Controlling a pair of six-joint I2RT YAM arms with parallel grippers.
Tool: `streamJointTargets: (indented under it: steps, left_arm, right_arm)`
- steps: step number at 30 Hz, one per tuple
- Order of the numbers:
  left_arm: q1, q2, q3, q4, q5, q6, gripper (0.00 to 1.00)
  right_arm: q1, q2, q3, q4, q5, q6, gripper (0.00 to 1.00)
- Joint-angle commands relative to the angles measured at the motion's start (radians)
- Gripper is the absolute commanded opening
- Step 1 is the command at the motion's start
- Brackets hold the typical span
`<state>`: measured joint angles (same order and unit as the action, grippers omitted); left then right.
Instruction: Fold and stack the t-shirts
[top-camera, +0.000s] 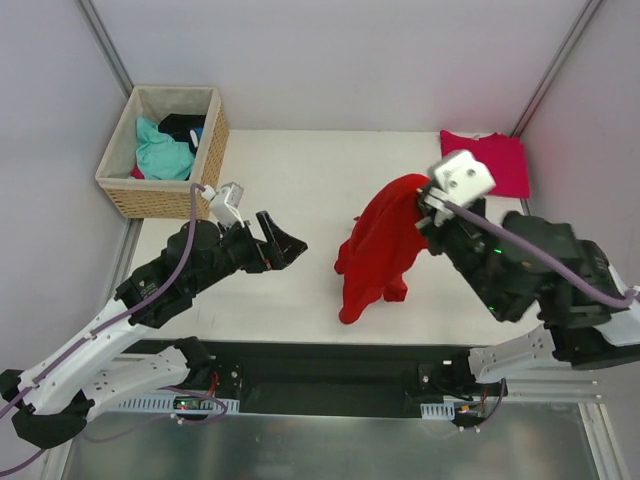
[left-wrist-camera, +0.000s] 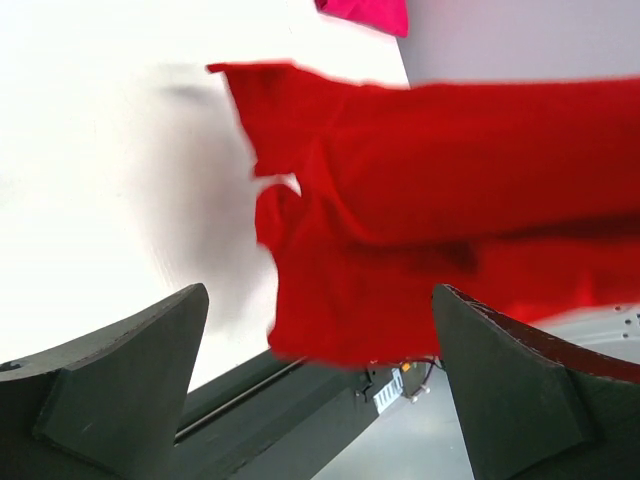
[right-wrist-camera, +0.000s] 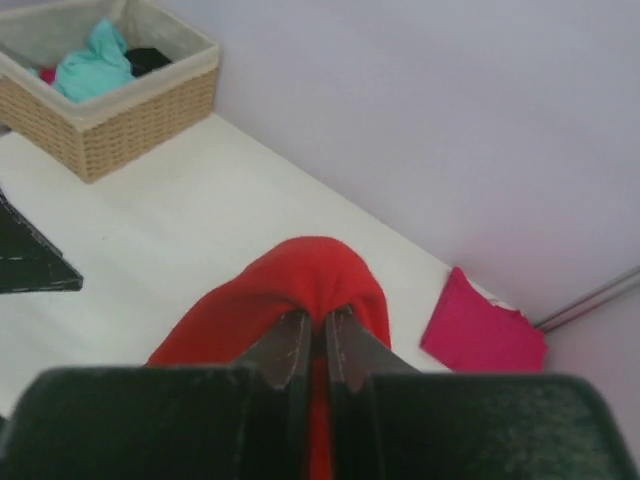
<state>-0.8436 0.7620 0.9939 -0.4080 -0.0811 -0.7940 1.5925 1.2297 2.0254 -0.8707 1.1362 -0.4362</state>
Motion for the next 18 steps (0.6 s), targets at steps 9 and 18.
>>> streamJointTargets:
  steps: [9, 18]
  left_arm:
    - [-0.003, -0.047, -0.017, -0.005, -0.003, 0.007, 0.94]
    - [-0.003, -0.050, -0.032, -0.006, -0.017, 0.010, 0.95]
  right_arm:
    - [0.199, 0.016, -0.057, 1.056, 0.214, -0.955, 0.01]
    - [-0.257, 0.010, -0.156, 0.296, -0.039, -0.107, 0.01]
